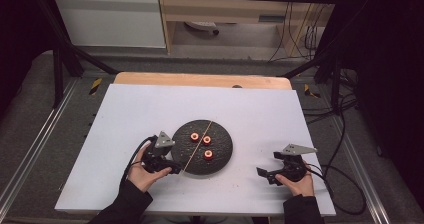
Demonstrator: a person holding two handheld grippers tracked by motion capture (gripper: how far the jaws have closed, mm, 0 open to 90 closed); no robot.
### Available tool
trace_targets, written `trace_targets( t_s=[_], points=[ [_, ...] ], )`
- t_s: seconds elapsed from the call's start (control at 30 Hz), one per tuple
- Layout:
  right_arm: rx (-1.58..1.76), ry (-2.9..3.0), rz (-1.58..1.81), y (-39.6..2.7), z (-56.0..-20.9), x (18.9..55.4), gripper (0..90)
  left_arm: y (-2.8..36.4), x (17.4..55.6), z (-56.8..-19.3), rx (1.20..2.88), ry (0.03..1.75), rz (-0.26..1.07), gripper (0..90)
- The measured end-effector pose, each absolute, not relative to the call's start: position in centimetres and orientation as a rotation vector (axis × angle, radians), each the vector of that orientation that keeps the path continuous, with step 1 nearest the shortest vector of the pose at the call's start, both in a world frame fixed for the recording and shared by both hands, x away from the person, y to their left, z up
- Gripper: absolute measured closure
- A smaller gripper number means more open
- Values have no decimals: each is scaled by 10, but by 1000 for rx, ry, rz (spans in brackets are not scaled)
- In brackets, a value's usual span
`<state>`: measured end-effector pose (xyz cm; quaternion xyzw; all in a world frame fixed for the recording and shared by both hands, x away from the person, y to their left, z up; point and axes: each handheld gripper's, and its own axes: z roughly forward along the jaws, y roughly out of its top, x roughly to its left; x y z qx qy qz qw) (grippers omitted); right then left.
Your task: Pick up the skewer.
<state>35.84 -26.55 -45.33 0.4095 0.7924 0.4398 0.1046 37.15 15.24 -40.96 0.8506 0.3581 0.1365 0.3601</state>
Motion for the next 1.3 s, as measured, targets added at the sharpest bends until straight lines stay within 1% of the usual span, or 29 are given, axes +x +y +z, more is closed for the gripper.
trace_targets(
  t_s=[0.17,0.57,0.63,0.67,0.87,1.3],
  points=[
    [1208,2338,1295,-266,-453,358,5,139,377,-411,2213,936,337,264],
    [1212,2339,1297,-265,-454,359,6,120,386,-413,2264,998,301,531],
    [1215,2339,1296,-265,-454,359,6,116,387,-414,2279,1010,302,548],
    [1210,2340,1296,-265,-454,359,6,115,388,-415,2287,1015,298,588],
    [1208,2341,1297,-265,-454,359,5,105,390,-416,2304,1035,296,682],
    [1204,2345,1298,-265,-453,359,5,93,391,-421,2336,1100,302,783]
  ],
)
